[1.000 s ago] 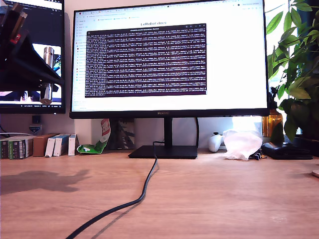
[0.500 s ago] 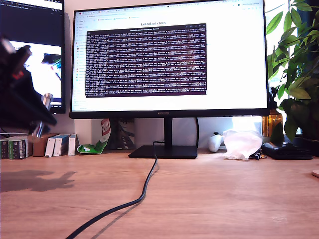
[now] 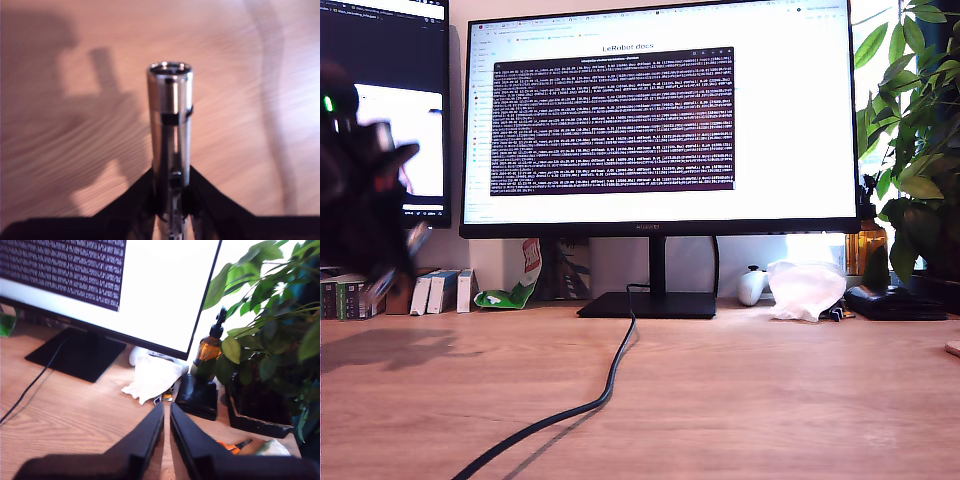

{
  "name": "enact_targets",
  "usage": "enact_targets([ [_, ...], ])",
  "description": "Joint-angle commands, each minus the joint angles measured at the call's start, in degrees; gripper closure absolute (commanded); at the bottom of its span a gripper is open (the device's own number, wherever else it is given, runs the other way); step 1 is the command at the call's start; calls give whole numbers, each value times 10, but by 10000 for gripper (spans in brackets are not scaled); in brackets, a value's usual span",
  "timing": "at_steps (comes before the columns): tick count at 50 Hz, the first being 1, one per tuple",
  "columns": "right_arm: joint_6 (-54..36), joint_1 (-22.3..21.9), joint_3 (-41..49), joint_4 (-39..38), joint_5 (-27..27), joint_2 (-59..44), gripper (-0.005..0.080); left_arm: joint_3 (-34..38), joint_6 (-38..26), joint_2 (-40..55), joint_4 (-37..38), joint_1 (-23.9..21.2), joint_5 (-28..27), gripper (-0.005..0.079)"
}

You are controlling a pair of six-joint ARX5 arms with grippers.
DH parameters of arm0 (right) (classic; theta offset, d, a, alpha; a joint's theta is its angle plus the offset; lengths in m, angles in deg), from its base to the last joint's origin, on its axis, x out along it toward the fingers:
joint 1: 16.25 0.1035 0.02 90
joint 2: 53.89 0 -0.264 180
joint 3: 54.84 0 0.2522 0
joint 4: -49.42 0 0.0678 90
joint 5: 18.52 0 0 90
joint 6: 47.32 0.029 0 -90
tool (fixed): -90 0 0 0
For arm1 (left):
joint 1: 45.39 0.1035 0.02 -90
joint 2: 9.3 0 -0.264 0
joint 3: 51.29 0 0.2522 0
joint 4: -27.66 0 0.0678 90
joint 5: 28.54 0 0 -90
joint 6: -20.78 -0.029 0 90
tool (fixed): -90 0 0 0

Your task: Pick the metallic laser pointer with your right arm, pass it to your left arm, then place it down to the left side of the table

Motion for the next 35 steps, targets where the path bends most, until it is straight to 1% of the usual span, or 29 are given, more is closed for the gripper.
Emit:
enact_targets([
  [1, 0, -3, 13, 4, -4, 4, 765, -16, -6, 18, 10, 1, 26, 764],
  [7, 0, -3, 13, 3, -4, 9, 765, -29, -16, 38, 24, -7, 95, 764],
  [13, 0, -4, 13, 3, -3, 9, 765, -29, -19, 47, 22, -13, 143, 764],
  [18, 0, -4, 13, -3, -3, 9, 765, -29, -32, 47, 11, -18, 163, 762],
  [23, 0, -4, 13, -8, -3, 9, 765, -29, -33, 47, -4, -19, 183, 712],
  [31, 0, -4, 13, -10, -3, 9, 765, -29, -33, 47, -22, -29, 203, 693],
  [35, 1, -4, 13, -10, -3, 9, 765, -29, -33, 48, -28, -31, 204, 644],
])
